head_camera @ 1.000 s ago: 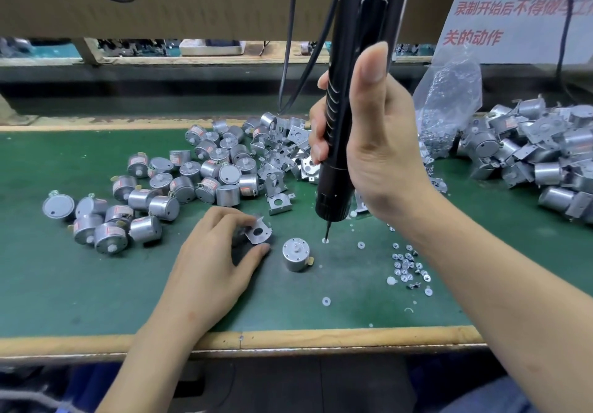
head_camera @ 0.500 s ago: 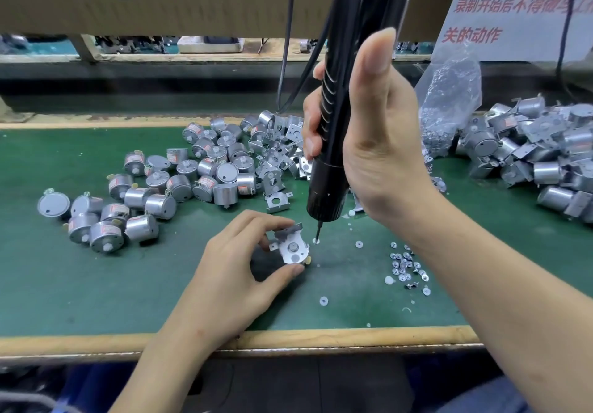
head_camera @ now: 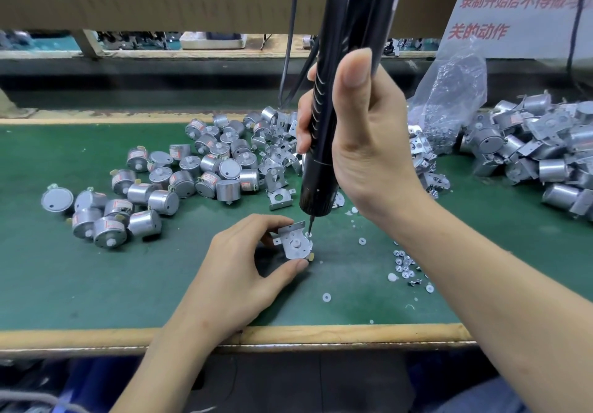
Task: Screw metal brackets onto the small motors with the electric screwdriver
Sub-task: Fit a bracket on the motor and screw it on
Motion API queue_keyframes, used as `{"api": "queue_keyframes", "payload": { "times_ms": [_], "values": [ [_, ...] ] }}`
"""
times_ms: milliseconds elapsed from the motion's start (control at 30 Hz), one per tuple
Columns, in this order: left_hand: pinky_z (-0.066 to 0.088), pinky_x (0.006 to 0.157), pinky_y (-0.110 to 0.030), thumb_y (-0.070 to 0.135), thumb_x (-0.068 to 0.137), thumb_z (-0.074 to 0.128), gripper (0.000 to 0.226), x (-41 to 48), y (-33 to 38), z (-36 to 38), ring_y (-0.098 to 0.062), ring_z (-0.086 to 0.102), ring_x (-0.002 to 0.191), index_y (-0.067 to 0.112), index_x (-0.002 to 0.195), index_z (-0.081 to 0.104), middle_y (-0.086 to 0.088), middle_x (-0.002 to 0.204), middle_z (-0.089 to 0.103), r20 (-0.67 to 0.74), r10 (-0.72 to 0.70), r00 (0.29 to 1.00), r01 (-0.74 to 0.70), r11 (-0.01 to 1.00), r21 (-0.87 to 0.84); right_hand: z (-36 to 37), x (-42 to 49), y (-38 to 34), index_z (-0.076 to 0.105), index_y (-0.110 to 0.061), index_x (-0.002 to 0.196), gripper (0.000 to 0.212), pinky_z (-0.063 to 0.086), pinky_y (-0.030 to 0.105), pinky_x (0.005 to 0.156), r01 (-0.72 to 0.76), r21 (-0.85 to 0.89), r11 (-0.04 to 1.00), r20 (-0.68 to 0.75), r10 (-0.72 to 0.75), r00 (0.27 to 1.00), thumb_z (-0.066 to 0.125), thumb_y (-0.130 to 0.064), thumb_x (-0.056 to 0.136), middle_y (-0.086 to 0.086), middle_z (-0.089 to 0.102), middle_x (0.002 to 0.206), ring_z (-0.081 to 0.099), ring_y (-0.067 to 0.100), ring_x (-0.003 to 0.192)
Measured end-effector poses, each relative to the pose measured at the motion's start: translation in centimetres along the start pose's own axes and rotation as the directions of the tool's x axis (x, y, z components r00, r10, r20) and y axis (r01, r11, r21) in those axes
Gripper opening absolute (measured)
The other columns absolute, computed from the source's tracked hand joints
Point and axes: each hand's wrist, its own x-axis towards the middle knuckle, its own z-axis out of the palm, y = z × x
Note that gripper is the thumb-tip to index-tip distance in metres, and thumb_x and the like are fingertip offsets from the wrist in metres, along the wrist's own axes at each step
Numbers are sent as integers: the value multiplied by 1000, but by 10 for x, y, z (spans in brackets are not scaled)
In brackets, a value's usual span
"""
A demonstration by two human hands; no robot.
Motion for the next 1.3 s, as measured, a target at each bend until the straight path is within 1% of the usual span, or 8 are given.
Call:
{"api": "queue_keyframes", "payload": {
  "times_ms": [300, 567, 833, 1100, 1300],
  "values": [
    [42, 80, -5, 36, 76, 83, 43, -1, 0, 1, 1, 62, 95, 25, 114, 66, 19, 106, 67, 16, -19, 1000, 20, 1000, -15, 5, 1, 5, 51, -7, 90, 67, 47, 28, 51, 6, 3, 1000, -21, -6, 1000, 57, -68, 64, 3, 55, 61, 53, 17, 48],
    [40, 80, -3, 35, 77, 82, 43, -1, -1, 1, 2, 61, 93, 25, 115, 66, 18, 105, 67, 25, -23, 999, 23, 1000, -10, 7, 1, 10, 51, -8, 91, 65, 47, 27, 53, 17, -7, 1000, -24, -17, 1000, 55, -68, 67, 4, 55, 62, 55, 17, 50],
    [38, 78, -1, 34, 77, 82, 42, -1, 0, 1, 3, 60, 91, 25, 114, 65, 16, 103, 67, 19, -17, 1000, 17, 1000, -7, 11, 2, 14, 50, -10, 87, 62, 46, 26, 52, 4, -6, 1000, -12, -4, 1000, 55, -68, 66, 7, 53, 62, 52, 18, 51],
    [36, 79, 0, 35, 77, 82, 41, 0, 0, 2, 5, 58, 92, 25, 114, 65, 18, 103, 67, 23, -16, 1000, 16, 1000, 11, 11, 5, 17, 49, -11, 85, 62, 46, 30, 51, -2, -27, 1000, -3, 2, 1000, 56, -69, 66, 7, 53, 61, 51, 19, 50],
    [38, 81, -2, 38, 76, 83, 46, 0, -2, 3, 3, 59, 94, 27, 116, 63, 21, 105, 66, 31, -28, 999, 28, 1000, 10, 13, 4, 19, 49, -12, 84, 59, 44, 26, 50, -12, -12, 1000, 16, 13, 1000, 57, -68, 67, 9, 51, 62, 50, 16, 50]
  ]
}}
